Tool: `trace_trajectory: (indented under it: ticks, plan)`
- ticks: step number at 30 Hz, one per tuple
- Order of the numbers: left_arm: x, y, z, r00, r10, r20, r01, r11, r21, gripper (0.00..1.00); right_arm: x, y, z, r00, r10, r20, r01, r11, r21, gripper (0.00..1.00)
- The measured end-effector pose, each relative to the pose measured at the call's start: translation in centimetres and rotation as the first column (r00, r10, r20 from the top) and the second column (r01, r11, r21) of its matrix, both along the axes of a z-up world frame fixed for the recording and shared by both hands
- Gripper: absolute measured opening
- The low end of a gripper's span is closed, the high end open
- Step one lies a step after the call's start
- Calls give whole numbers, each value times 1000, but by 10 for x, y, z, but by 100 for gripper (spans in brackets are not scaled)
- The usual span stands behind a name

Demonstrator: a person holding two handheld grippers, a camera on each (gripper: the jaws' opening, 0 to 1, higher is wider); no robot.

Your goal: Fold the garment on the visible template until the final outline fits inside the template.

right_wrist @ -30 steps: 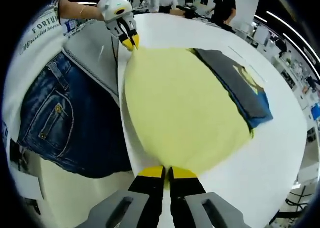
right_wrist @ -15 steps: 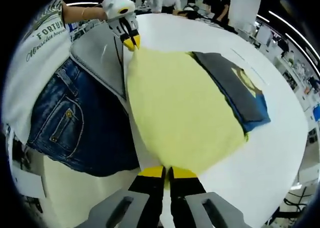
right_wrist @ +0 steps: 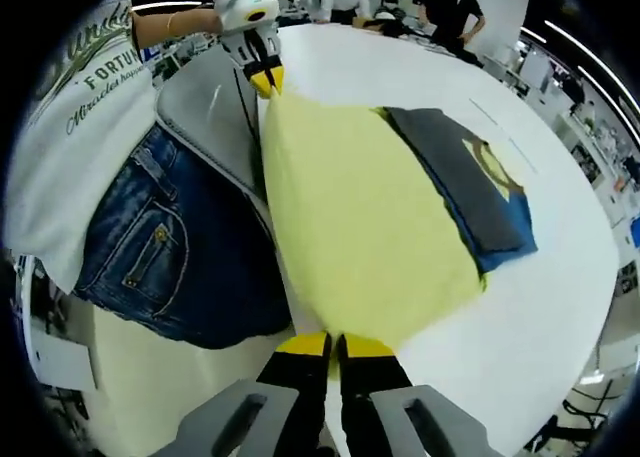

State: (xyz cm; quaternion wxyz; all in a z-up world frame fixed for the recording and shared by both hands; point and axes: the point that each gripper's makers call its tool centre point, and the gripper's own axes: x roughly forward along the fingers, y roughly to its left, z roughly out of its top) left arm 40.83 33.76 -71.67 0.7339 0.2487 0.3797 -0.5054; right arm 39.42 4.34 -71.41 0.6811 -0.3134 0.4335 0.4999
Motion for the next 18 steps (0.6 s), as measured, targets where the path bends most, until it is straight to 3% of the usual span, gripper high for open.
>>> trace_trajectory:
  ticks: [18]
  plan:
    - [-12,4,22,997,21,-70,-21,1000,-3,0,-6,3,24,999,36,-8,-36,999,-5,0]
